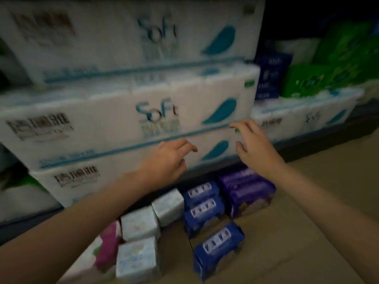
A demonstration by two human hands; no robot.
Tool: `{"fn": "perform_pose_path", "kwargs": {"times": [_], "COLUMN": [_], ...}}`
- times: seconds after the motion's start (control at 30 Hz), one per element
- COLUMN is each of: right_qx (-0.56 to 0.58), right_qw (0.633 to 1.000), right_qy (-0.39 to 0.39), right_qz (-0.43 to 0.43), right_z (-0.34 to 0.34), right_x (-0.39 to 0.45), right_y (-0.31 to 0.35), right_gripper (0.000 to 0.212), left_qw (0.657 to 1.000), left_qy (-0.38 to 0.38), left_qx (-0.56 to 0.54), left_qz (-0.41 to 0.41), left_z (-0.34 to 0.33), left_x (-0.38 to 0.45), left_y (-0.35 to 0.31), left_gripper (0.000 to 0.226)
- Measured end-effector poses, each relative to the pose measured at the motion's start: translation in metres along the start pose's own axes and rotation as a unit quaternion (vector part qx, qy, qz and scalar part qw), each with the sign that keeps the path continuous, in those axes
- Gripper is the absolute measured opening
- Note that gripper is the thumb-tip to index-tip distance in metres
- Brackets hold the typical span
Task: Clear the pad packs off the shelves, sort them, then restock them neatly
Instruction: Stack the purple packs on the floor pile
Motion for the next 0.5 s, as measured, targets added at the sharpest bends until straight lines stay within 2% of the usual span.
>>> {"fn": "perform_pose_path", "kwargs": {"times": [0.1,0.17,0.33,0.5], "right_qx": [-0.018,-0.006,-0.046,-0.076], "right_qw": [0.984,0.973,0.95,0.964], "right_qy": [-0.15,-0.198,-0.247,-0.194], "right_qz": [0.092,0.12,0.182,0.164], "right_z": [0.086,0.129,0.187,0.208], "right_x": [0.033,0.059,0.124,0.19], "right_y": [0.078,0.123,0.209,0.244], "right_gripper": [0.033,0.025,0.021,0.023], "left_qw": [0.992,0.981,0.951,0.933], "left_qy": [-0.119,-0.182,-0.274,-0.277], "left_qx": [0.046,0.062,0.127,0.18], "left_qz": [-0.001,0.017,0.067,0.139], "left_z": [0.107,0.172,0.295,0.354], "left_x": [-0.018,-0.032,-0.06,-0.077], "left_y": [0.004,0.012,0.036,0.077], "left_gripper": [0.032,0.031,0.031,0.035]}}
Point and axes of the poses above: each hand's wrist, its own x-axis towards the middle knuckle, its own z-axis out of the back of the hand, y = z × x, the point moved 6 cm from there along x, towards the middle knuckle, and after that the axes turned 12 degrees about y, right-handed, at the moved point
